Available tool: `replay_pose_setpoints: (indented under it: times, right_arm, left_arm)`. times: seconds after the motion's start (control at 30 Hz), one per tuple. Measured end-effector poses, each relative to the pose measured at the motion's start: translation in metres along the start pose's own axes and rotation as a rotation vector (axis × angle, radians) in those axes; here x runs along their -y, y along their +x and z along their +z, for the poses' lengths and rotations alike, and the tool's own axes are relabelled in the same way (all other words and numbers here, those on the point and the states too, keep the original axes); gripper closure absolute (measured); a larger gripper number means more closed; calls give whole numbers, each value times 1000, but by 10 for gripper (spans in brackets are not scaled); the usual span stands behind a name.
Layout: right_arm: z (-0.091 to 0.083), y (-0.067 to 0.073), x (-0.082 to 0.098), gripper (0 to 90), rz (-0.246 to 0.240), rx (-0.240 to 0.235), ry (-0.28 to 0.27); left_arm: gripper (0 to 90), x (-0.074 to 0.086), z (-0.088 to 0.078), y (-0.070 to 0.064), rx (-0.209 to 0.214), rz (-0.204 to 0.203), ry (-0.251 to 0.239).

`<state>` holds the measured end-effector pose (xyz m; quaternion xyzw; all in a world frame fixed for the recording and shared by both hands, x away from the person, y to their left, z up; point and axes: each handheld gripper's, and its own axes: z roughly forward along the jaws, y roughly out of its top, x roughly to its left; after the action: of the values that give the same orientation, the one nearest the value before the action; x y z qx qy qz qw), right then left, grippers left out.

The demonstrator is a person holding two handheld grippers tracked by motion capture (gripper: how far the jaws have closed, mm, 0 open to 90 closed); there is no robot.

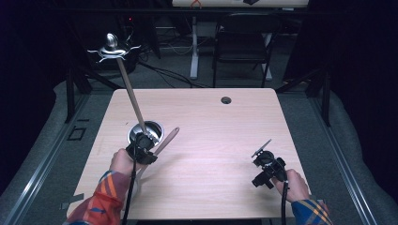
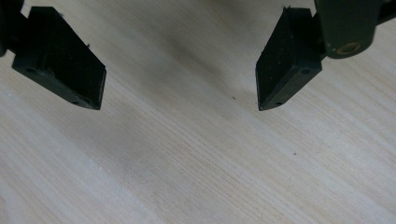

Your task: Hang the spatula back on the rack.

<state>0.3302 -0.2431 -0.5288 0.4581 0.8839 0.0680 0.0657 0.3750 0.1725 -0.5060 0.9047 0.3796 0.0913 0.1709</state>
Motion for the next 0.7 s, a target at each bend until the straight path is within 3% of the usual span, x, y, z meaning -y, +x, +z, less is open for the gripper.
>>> replay_pose_setpoints:
  times: [0.13, 0.33, 0.4, 0.47, 0.57, 0.7]
  right_arm:
    - [-2, -1, -1, 157, -18, 10, 19]
    - [1, 1, -1, 157, -8, 6, 9]
    - [-1, -1, -2, 157, -32, 11, 49]
    - [1, 1, -1, 158, -6, 5, 15]
    - [-1, 0, -2, 155, -31, 12, 43]
    - [0, 1, -2, 157, -24, 9, 35]
  left_arm:
    - [768, 4, -10, 1, -17, 13, -48]
    - [769, 12, -29, 6, -63, -12, -113]
    - [770, 13, -34, 6, -101, -23, -157]
    - [770, 14, -42, 6, -132, -29, -192]
    - [771, 16, -52, 9, -167, -48, -247]
    - [771, 19, -58, 12, -182, -64, -282]
